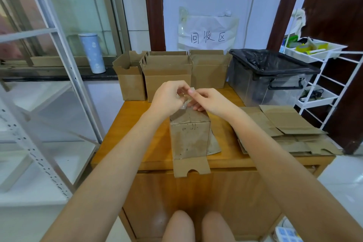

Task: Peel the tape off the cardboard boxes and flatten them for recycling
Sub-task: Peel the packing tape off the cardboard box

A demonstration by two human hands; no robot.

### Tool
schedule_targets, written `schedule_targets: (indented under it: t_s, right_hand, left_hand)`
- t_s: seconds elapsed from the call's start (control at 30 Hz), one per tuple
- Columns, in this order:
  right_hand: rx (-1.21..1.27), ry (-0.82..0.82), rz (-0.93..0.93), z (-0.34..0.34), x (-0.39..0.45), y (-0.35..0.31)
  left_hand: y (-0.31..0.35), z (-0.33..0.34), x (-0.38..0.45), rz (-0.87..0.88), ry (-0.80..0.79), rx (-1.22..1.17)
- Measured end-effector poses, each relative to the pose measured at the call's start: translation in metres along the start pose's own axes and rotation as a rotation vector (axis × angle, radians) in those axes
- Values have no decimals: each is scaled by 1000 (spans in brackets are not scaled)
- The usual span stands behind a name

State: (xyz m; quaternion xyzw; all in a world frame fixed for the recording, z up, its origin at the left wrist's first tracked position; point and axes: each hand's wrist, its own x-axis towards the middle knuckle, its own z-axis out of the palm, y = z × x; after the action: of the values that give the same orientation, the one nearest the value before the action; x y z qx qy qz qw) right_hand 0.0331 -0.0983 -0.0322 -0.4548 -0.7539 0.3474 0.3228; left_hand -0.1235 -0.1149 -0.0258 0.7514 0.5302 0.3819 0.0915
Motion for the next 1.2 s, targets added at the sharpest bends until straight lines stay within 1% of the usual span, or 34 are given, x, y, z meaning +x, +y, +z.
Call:
schedule_targets:
  t_s: [0.1, 0.17, 0.27, 0.37, 0.43, 0.57, 0.7, 0.77, 0.9, 0.93, 0.97, 1.03, 1.07, 1.17, 1.2]
  right_hand:
    - [-8, 31, -15, 3, 0, 0]
    - [-14, 42, -35, 4, 0, 3]
    - [-83, 90, -52, 6, 3, 7]
    - [-46, 128, -7, 11, 5, 9]
    - [-40, 136, -25, 14, 3, 9]
    - [-107, 209, -77, 18, 0, 10]
    - [-248, 269, -137, 21, 1, 8]
    - [-266, 277, -138, 21, 2, 4]
    - [-233, 197, -128, 16, 3, 3]
    - [-174, 172, -130, 14, 3, 2]
    - [-89, 157, -98, 10, 2, 0]
    - [108, 133, 46, 4, 1, -4]
    - [143, 113, 87, 2, 0, -4]
    - [16, 30, 46, 0, -1, 0]
    - [10, 17, 33, 0, -1, 1]
  left_hand:
    - [-4, 8, -2, -51, 42, -55]
    - [-7, 13, -5, -106, 42, -104]
    - [-12, 18, -11, -177, 28, -281]
    - [-13, 20, -15, -208, 4, -408]
    - [-14, 19, -14, -217, -40, -362]
    - [-19, 15, -11, -115, -153, -206]
    - [-23, 14, -12, -98, -153, -98]
    - [-24, 14, -12, -97, -151, -83]
    - [-25, 15, -12, -104, -93, -115]
    - [-24, 15, -13, -99, -73, -121]
    - [-24, 15, -12, -95, -56, -130]
    - [-24, 15, -11, -95, -31, -146]
    - [-24, 15, -10, -100, -21, -151]
    - [-25, 17, -5, -119, 5, -183]
    - [-25, 17, -4, -129, 10, -200]
